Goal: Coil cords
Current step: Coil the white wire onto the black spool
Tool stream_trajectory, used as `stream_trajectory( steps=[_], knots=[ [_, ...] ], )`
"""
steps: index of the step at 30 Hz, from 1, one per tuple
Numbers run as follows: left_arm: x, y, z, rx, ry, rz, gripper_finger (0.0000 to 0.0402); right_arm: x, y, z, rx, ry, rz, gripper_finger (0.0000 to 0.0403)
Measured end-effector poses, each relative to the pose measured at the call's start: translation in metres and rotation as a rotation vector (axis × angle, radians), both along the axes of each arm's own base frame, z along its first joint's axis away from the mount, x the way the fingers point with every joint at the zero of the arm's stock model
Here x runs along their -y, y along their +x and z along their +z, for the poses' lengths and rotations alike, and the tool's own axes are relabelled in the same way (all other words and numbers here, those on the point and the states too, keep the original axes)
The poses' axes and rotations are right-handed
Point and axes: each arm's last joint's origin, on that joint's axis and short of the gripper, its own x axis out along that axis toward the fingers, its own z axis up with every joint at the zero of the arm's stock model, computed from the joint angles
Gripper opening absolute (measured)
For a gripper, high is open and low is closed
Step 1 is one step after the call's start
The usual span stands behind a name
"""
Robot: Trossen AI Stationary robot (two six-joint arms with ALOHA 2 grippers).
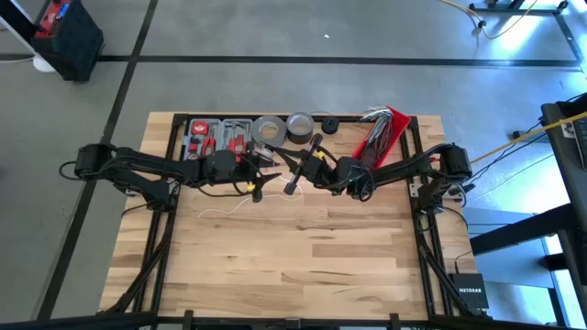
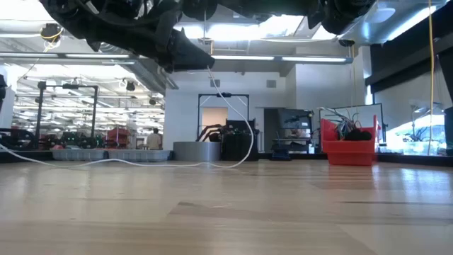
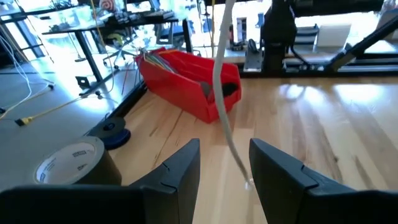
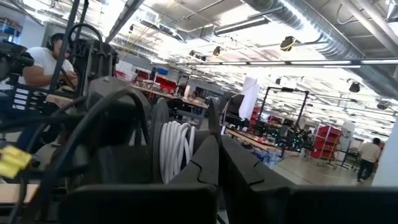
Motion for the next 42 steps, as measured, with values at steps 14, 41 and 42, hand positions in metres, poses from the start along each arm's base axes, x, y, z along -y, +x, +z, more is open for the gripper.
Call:
stream_trajectory(
  steps=[14,41,42],
  knots=[
    [-0.002,0.004,-0.007,-0.028,0.046,-0.005,0.0067,-0.001,0.000,0.000,0.017,0.024,0.045,0.0005],
    [0.009,-0.112,0.062,-0.029,0.055,0.221,0.0003,0.011,0.007,-0.031,-0.414,-0.201,-0.035,0.0005],
    [0.011,-0.110,0.062,-0.018,0.046,0.192,0.0003,0.013,0.007,-0.032,-0.423,-0.197,-0.039,0.0005]
  ],
)
